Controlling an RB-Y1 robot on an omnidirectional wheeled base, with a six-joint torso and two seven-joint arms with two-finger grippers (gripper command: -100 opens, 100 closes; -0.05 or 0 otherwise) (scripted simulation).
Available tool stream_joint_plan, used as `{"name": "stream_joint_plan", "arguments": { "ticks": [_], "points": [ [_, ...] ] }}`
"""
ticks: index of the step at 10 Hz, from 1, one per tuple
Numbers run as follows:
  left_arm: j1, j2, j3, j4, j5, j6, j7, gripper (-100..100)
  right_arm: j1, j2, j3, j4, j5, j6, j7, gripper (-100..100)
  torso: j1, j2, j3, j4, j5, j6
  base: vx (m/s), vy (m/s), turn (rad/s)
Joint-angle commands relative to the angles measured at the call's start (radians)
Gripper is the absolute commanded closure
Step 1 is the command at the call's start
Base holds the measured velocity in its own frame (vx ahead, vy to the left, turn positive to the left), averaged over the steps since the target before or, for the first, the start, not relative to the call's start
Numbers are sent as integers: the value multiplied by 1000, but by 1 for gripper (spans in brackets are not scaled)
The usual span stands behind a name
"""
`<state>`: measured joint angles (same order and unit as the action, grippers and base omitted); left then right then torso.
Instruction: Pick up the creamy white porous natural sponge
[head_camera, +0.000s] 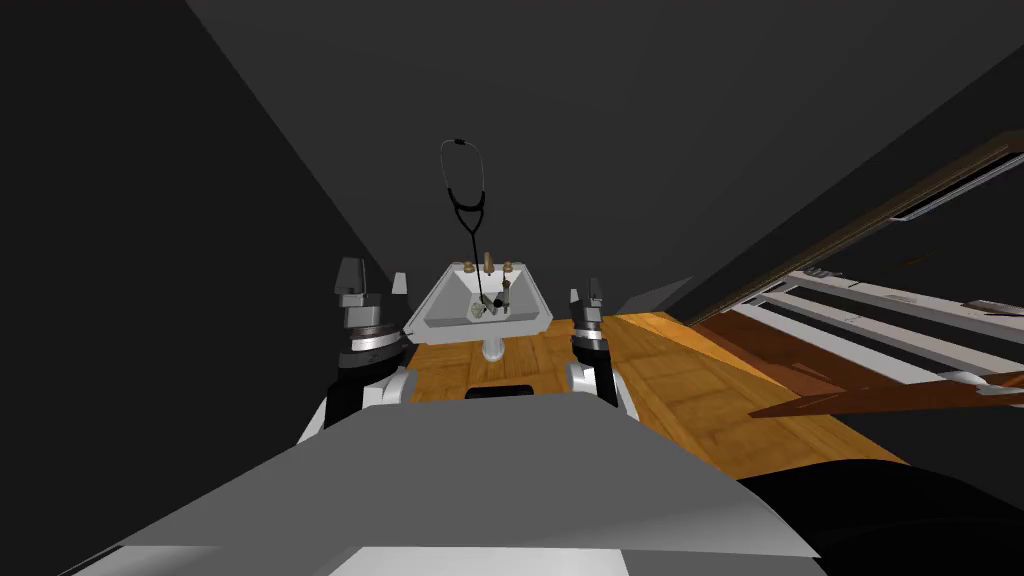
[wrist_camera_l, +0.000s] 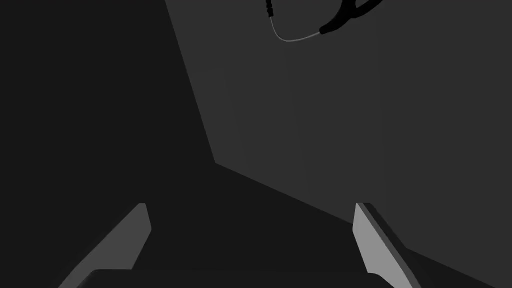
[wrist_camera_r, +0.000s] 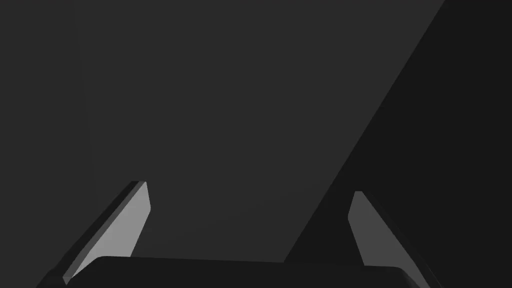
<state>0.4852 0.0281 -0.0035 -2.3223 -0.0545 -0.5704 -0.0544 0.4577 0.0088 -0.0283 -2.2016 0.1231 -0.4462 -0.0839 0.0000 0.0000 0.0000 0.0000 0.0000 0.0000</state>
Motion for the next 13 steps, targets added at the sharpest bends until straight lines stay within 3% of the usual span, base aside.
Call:
{"name": "stream_joint_plan", "arguments": {
  "ticks": [1, 7, 9, 10, 13],
  "points": [
    [-8, 43, 19, 5, 17, 24, 9, -100, 0, 0, 0, 0, 0, 0, 0, 0, 0, 0, 0, 0, 0, 0, 36, -97, 147],
    [-46, 133, 120, 45, 109, 158, 58, -100, 0, 1, 0, 0, 0, 0, 0, 0, -20, -7, -4, -2, -4, 0, 96, -248, 190],
    [-61, 153, 165, 66, 152, 214, 80, -100, 0, 0, 0, 0, 0, 0, 0, 0, -18, -11, -6, -2, -4, 0, 147, -283, 253],
    [-61, 153, 165, 66, 152, 220, 80, -100, 0, 0, 0, 0, 0, 0, 0, 0, -19, -11, -7, -3, -4, 0, 65, -232, 71],
    [-84, 176, 239, 105, 221, 311, 115, -100, 0, 0, 0, 0, 0, 0, 0, 0, -16, -9, -5, -2, -4, 0, 93, -260, 232]
  ]
}}
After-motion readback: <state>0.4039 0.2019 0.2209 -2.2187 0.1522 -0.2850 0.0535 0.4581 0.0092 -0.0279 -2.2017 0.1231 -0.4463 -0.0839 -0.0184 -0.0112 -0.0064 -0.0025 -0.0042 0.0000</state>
